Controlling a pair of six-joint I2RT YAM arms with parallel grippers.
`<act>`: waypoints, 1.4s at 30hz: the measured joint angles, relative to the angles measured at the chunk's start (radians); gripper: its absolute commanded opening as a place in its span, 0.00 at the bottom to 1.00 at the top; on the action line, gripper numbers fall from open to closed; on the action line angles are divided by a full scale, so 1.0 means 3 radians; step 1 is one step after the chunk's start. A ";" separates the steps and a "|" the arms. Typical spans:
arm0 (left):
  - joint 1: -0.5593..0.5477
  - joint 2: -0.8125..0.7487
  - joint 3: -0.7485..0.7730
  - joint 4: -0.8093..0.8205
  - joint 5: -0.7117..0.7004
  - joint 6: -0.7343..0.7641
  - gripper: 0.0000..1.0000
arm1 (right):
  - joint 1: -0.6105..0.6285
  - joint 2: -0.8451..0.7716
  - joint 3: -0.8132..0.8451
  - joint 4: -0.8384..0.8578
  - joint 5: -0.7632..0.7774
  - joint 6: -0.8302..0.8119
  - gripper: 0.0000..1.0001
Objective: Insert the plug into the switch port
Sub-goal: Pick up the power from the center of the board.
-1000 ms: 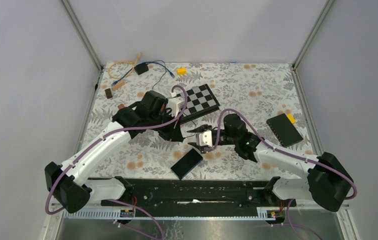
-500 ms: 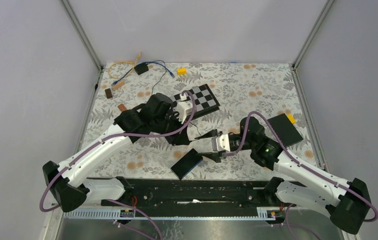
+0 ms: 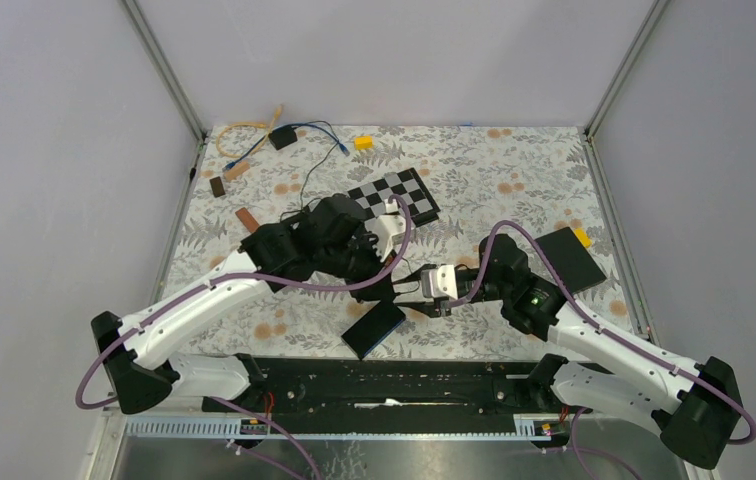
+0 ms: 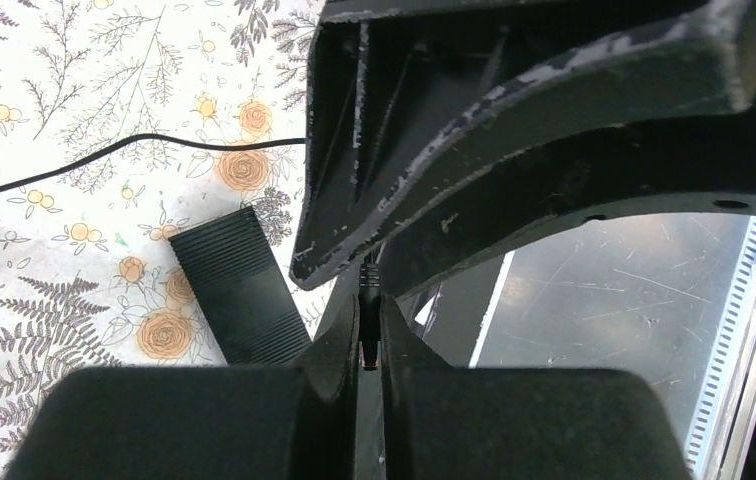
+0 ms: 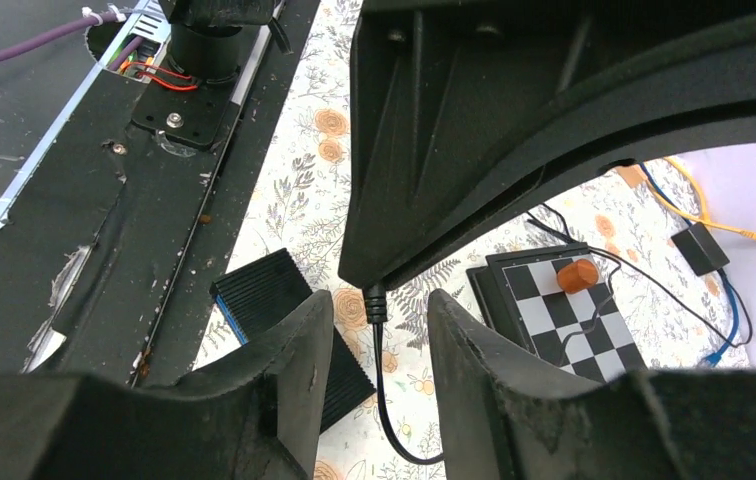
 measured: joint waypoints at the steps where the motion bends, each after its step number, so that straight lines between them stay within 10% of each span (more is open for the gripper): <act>1: 0.0000 0.0010 0.0000 0.0001 -0.0011 0.0000 0.00 | 0.0000 0.0000 0.0000 0.0000 -0.0003 0.0004 0.45; 12: 0.0000 0.0103 0.0000 -0.0062 -0.0093 0.0018 0.00 | 0.0000 0.0006 0.0000 -0.0050 -0.0034 0.0062 0.14; 17: -0.0003 0.0103 0.0001 -0.0074 -0.0107 0.0031 0.00 | 0.0000 0.0023 0.0003 -0.0064 -0.0027 0.0067 0.39; 21: -0.0003 0.0103 0.0028 -0.0072 -0.0108 0.0050 0.00 | 0.0000 0.0025 0.0003 -0.0078 -0.0001 0.0078 0.41; 31: -0.0003 0.0103 0.0043 -0.0076 -0.0100 0.0050 0.00 | 0.0000 0.0031 0.0004 -0.0083 0.0031 0.0055 0.04; 38: -0.0005 0.0100 0.0045 -0.0074 -0.0114 0.0092 0.51 | 0.0003 0.0036 0.0004 -0.0092 0.0092 0.0052 0.00; 42: -0.0006 0.0006 0.0025 0.0011 -0.0284 0.0070 0.98 | 0.0003 0.0032 0.0004 -0.0090 0.0268 0.0060 0.00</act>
